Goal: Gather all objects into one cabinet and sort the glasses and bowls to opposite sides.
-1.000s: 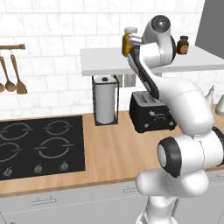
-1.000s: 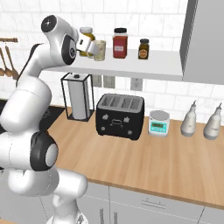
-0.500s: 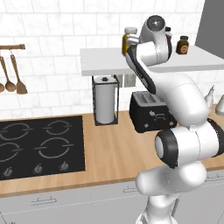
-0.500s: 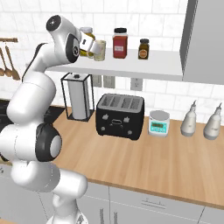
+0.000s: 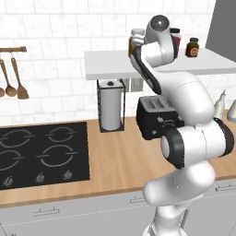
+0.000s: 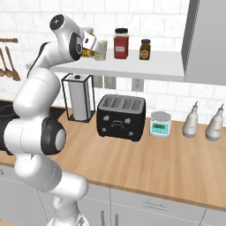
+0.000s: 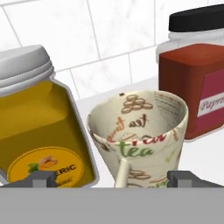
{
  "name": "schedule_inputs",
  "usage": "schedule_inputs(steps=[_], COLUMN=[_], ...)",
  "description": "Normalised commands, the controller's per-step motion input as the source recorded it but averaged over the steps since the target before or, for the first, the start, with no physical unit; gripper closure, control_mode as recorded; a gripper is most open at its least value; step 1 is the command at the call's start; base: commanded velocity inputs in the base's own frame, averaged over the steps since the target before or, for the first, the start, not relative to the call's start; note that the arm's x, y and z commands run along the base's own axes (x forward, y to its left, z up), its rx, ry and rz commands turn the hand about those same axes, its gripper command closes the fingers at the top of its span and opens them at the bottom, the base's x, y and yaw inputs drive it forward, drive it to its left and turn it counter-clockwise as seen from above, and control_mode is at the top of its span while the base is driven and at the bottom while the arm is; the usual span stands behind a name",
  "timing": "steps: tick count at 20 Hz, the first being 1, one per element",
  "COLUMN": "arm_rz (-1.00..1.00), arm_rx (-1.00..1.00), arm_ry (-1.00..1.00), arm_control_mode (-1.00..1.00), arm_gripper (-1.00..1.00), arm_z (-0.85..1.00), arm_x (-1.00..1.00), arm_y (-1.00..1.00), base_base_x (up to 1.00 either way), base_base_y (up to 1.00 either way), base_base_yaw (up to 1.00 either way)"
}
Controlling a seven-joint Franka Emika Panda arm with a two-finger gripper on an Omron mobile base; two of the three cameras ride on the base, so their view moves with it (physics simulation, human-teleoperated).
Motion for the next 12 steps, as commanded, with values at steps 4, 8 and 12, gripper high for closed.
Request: schedule_inputs(steps=[4,8,12], arm_rz=[0.00,0.00,0.00], arm_rx=[0.00,0.00,0.00], arm_ry=[0.00,0.00,0.00], arm_control_mode=[-1.00,-1.00,-1.00], arm_gripper=[-1.00,-1.00,-1.00], arm_z=[0.00,0.00,0.00], arm_x=[0.00,0.00,0.00], arm_y=[0.00,0.00,0.01], base_base_x=[0.00,0.00,0.00], base_base_y=[0.00,0.00,0.00], base_base_yaw=[0.00,0.00,0.00])
